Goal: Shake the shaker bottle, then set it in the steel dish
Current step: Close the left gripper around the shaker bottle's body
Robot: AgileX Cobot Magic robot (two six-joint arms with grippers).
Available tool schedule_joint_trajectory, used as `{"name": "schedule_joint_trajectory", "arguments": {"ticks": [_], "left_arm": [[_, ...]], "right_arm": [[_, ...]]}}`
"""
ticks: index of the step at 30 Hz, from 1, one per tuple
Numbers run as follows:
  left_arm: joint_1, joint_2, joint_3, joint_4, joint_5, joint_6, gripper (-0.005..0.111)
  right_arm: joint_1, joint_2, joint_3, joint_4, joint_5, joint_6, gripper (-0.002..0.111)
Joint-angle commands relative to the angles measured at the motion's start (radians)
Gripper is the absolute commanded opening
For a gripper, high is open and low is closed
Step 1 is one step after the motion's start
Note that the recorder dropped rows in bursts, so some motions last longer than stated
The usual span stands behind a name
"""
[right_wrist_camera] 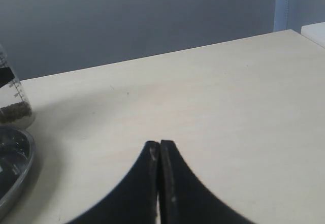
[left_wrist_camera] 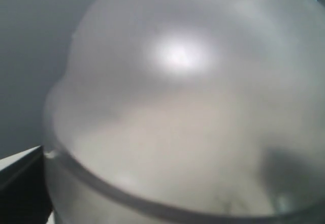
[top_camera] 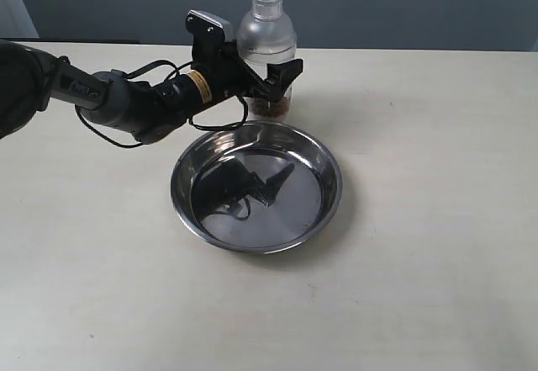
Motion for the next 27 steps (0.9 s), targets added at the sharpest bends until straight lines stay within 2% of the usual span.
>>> {"name": "schedule_joint_trajectory", "arguments": {"ticks": [1, 4, 12, 14, 19, 26, 27], "left_arm": [[-0.001, 0.007, -0.004, 0.008, 0.01, -0.006, 0.086], [-0.001, 0.007, -0.004, 0.01, 0.017, -0.006, 0.078], [-0.001, 0.007, -0.004, 0.03, 0.055, -0.041, 0.078], [-0.001, 0.007, -0.004, 0.03, 0.055, -0.086, 0.074], [-0.001, 0.007, -0.004, 0.084, 0.028, -0.146, 0.049], [-0.001, 0.007, -0.004, 0.259, 0.026, -0.183, 0.002], [-0.001, 0.007, -0.004, 0.263, 0.029, -0.189, 0.001]], "right_arm": [[-0.004, -0.005, 0.001, 0.001, -0.007, -0.003, -0.001], [-0.004, -0.005, 0.001, 0.001, -0.007, -0.003, -0.001], [-0.004, -0.005, 0.001, 0.001, -0.007, -0.003, -0.001], [-0.004, -0.005, 0.001, 0.001, -0.007, -0.003, -0.001], [-0.004, -0.005, 0.001, 0.001, -0.007, -0.003, -0.001], [-0.004, -0.005, 0.001, 0.001, -0.007, -0.003, -0.001], [-0.004, -0.005, 0.001, 0.001, -0.007, -0.003, -0.001]]}}
